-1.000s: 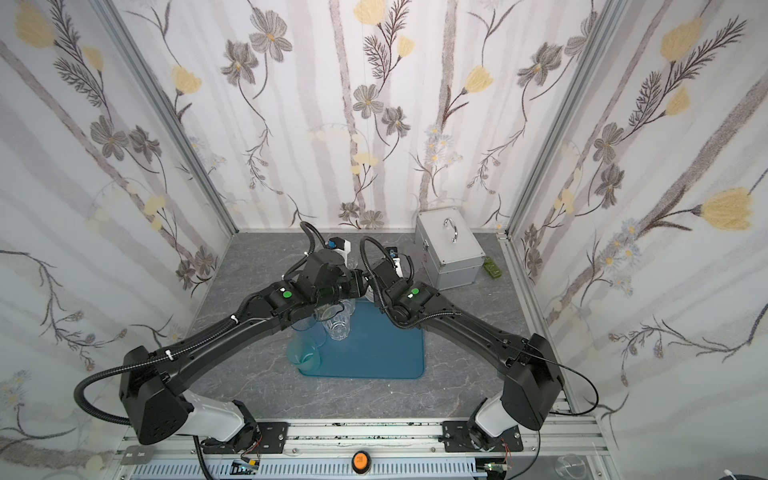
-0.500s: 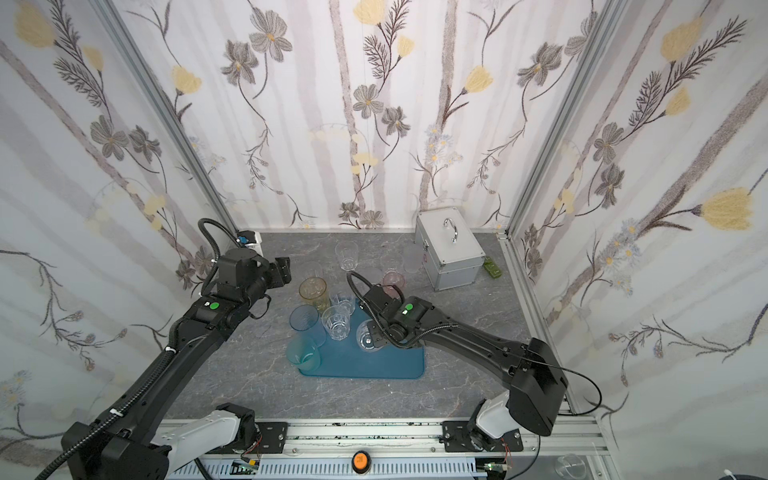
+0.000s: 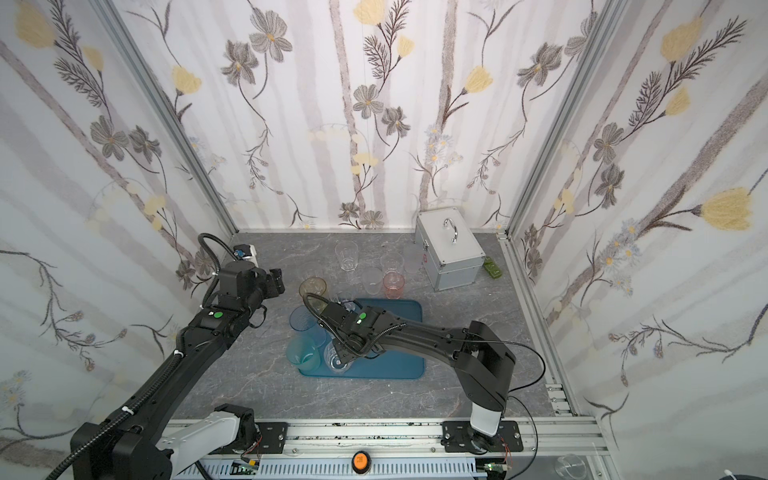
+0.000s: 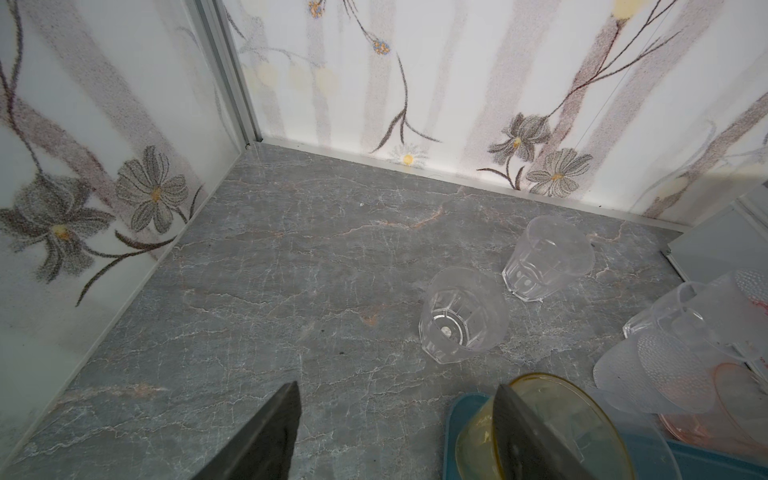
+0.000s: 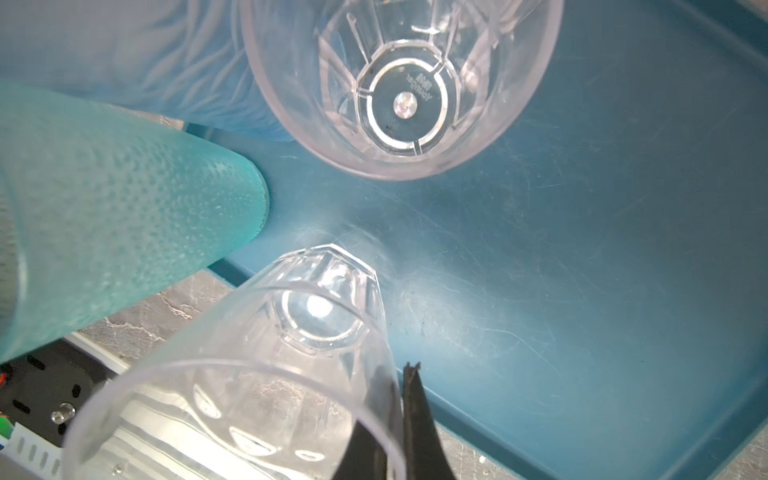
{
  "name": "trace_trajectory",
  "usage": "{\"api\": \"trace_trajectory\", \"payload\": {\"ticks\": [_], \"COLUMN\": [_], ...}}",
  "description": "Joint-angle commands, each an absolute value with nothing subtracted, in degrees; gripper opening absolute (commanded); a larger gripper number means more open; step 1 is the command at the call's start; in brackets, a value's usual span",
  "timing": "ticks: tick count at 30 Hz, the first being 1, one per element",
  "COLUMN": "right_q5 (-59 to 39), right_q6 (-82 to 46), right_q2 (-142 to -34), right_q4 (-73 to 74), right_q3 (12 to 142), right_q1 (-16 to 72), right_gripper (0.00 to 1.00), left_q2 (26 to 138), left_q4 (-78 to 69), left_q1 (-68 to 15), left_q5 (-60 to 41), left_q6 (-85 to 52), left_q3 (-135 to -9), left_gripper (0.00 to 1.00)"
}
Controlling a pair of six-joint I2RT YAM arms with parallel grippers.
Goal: Place the glasses into the tray
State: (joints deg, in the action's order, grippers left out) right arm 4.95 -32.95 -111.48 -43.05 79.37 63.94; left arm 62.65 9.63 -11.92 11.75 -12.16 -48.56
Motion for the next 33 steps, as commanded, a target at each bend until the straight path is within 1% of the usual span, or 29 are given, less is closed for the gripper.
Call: {"api": "trace_trajectory", "payload": {"ticks": [1, 10, 13, 20, 24, 30, 33], "right_q5": [5.04, 7.92, 7.73, 8.44, 9.56, 8.79, 8.41], "right_q6": [-33.78, -34.24, -34.19, -34.11, -33.92, -33.88, -33.54], "right_q2": [-112.84, -117.53, -118.64, -118.83, -119.05, -118.57, -116.01], "right_q4": [-41.44, -43.57, -44.14, -44.23, -45.53, -45.04, -45.38], "right_q3": [80.77, 85.19, 86.43, 86.72, 85.88, 86.51, 86.69], "right_q1": [64.07, 63.82, 63.9, 63.9, 63.9, 63.9, 63.56], "right_gripper": [0.0, 0.01, 0.07, 0.13, 0.19, 0.2, 0.22], "left_q2": [63.17, 63.11, 63.09, 63.59, 63.87, 64.55, 64.77], "left_q4": [6.51, 5.58, 5.45, 5.19, 5.1, 5.02, 4.94], "left_q1": [-11.36, -10.9, -10.73, -10.37, -10.28, -10.11, -10.02], "left_q5": [10.93, 9.98, 9.94, 9.84, 9.5, 9.57, 9.84], "left_q6": [-12.38, -12.94, -12.97, -13.19, -13.36, -13.38, -13.36], "left_q3": [-48.16, -47.37, -47.37, -47.11, -47.12, -47.19, -46.94], "left_gripper": [0.75, 0.75, 0.75, 0.75, 0.75, 0.75, 0.75]}}
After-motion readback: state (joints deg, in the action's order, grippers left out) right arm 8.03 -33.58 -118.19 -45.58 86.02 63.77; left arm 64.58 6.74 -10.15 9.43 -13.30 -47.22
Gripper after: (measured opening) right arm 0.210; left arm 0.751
